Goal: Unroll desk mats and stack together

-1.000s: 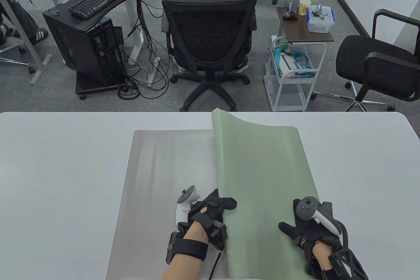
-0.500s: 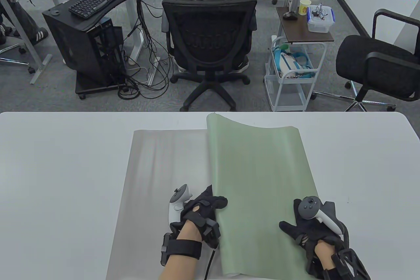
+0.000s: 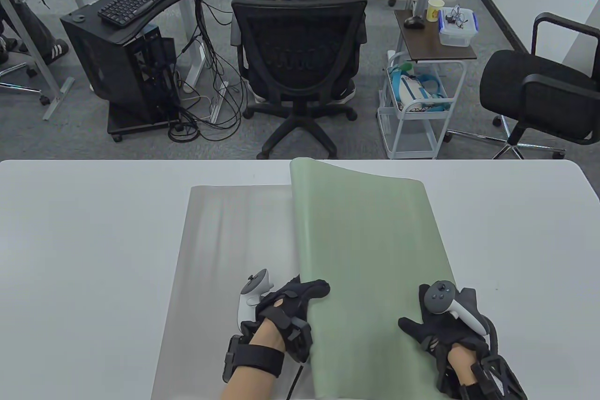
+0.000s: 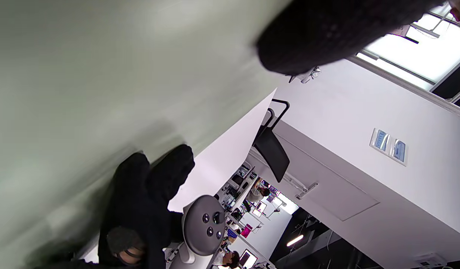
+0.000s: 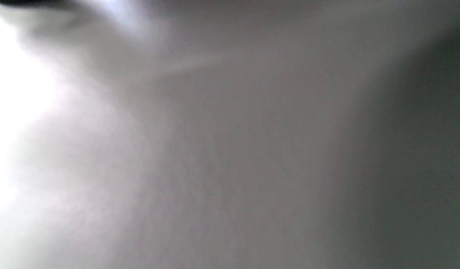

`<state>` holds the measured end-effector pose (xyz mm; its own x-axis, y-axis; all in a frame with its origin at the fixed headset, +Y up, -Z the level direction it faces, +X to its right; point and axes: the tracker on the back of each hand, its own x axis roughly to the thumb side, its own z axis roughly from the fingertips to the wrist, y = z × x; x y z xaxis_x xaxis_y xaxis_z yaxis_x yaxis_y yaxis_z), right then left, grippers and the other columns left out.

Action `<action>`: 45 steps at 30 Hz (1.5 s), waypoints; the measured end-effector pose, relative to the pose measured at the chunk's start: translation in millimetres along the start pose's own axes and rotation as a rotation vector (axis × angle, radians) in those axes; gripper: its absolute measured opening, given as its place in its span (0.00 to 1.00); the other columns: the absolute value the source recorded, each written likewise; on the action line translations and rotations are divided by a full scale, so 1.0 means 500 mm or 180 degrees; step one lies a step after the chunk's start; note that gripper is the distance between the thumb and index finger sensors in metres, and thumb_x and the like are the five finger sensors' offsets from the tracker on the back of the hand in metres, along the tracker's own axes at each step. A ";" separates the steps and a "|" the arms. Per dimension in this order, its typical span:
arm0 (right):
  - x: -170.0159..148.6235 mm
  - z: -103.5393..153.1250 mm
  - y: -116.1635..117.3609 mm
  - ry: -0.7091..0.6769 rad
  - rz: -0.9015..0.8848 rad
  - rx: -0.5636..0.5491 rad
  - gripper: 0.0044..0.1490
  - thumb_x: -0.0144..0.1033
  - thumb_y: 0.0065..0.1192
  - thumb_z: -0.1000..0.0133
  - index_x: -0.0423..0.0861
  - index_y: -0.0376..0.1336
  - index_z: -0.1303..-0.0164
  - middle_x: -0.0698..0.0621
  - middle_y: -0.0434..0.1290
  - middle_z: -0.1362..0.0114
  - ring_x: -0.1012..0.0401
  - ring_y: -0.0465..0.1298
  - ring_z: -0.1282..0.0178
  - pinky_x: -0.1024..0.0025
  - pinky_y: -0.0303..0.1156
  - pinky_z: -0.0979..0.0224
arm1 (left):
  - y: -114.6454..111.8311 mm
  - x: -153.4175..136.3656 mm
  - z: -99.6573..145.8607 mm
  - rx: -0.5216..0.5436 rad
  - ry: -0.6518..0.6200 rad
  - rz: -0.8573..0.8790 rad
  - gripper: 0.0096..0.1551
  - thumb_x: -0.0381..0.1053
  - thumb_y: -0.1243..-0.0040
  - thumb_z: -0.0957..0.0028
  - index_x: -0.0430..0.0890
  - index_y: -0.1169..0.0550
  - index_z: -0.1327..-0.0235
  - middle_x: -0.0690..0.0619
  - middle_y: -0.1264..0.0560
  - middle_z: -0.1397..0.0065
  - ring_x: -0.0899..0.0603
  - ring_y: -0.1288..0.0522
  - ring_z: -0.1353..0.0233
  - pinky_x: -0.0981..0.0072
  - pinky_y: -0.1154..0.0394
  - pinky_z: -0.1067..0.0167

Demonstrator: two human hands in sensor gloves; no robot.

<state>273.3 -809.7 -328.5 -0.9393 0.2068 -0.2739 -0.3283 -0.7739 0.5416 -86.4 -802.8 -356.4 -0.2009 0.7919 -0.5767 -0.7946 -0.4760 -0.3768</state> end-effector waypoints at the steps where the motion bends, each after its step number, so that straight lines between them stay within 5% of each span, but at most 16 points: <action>1: 0.001 0.000 0.000 0.0004 0.0012 0.0002 0.59 0.75 0.40 0.53 0.61 0.18 0.30 0.57 0.13 0.24 0.51 0.15 0.25 0.48 0.20 0.26 | 0.011 0.003 0.004 0.0004 -0.0063 -0.0060 0.42 0.44 0.35 0.48 0.45 0.49 0.33 0.43 0.38 0.25 0.35 0.21 0.32 0.51 0.17 0.39; 8: -0.001 0.000 -0.001 -0.0001 -0.0011 0.0020 0.59 0.75 0.41 0.53 0.61 0.18 0.30 0.57 0.13 0.24 0.52 0.15 0.25 0.48 0.20 0.26 | 0.040 -0.007 0.016 0.0077 -0.0203 0.0034 0.49 0.37 0.41 0.49 0.41 0.61 0.31 0.38 0.42 0.24 0.33 0.23 0.32 0.45 0.21 0.38; 16: -0.003 0.000 -0.003 -0.0019 -0.0064 0.0030 0.59 0.75 0.41 0.53 0.61 0.18 0.29 0.57 0.13 0.24 0.52 0.15 0.25 0.49 0.20 0.26 | 0.046 0.010 0.032 0.0104 -0.0309 -0.0018 0.51 0.38 0.41 0.49 0.42 0.64 0.31 0.35 0.46 0.23 0.33 0.26 0.32 0.42 0.26 0.37; 22: -0.003 0.000 -0.003 -0.0020 -0.0066 0.0029 0.59 0.75 0.41 0.53 0.61 0.19 0.29 0.58 0.13 0.24 0.52 0.15 0.25 0.49 0.20 0.26 | 0.055 0.004 0.034 0.0169 -0.0275 0.0103 0.53 0.45 0.30 0.49 0.41 0.56 0.30 0.43 0.41 0.24 0.41 0.23 0.35 0.53 0.22 0.37; 27: 0.001 -0.001 -0.001 0.0023 0.0021 0.0018 0.59 0.75 0.41 0.53 0.61 0.18 0.30 0.57 0.13 0.24 0.52 0.15 0.25 0.48 0.20 0.26 | 0.056 -0.007 0.023 -0.0027 -0.0175 0.0267 0.46 0.48 0.27 0.50 0.46 0.46 0.33 0.50 0.34 0.31 0.46 0.21 0.40 0.57 0.20 0.40; 34: 0.001 -0.001 -0.002 0.0021 0.0017 0.0012 0.59 0.75 0.42 0.52 0.61 0.18 0.30 0.57 0.13 0.24 0.52 0.15 0.25 0.48 0.20 0.26 | 0.074 0.004 0.040 0.0109 -0.0271 0.0278 0.46 0.41 0.35 0.49 0.41 0.54 0.32 0.41 0.37 0.25 0.35 0.19 0.33 0.51 0.16 0.40; 45: -0.002 -0.001 -0.003 -0.0009 -0.0043 0.0029 0.59 0.75 0.42 0.52 0.61 0.19 0.29 0.57 0.13 0.24 0.52 0.15 0.25 0.49 0.20 0.26 | 0.099 0.029 0.069 0.0132 -0.0438 0.0357 0.51 0.38 0.39 0.49 0.44 0.60 0.29 0.35 0.41 0.23 0.33 0.24 0.32 0.44 0.23 0.37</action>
<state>274.6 -808.8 -329.4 -0.9350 0.2189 -0.2790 -0.3419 -0.7656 0.5450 -148.3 -801.5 -358.3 -0.3639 0.7809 -0.5078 -0.7852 -0.5504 -0.2837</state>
